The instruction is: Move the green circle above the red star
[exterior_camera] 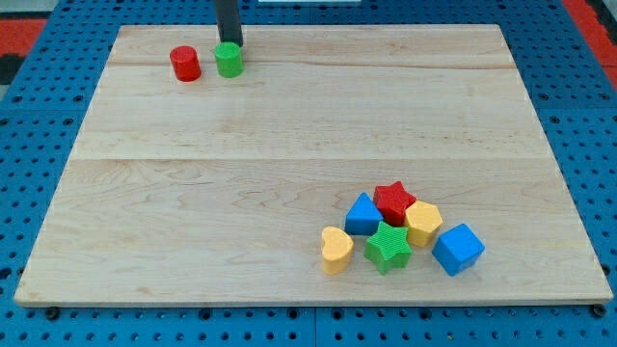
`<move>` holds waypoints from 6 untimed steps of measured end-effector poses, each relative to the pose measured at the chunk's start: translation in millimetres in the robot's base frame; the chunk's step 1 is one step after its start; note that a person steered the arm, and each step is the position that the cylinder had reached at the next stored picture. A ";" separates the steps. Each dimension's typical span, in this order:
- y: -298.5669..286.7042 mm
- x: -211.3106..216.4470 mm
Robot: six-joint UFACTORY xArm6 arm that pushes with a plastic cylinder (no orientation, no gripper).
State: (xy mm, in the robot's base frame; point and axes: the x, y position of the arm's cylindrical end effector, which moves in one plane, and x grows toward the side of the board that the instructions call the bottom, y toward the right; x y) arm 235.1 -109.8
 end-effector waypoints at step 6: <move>165.3 122.7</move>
State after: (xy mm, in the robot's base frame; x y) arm 357.7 55.5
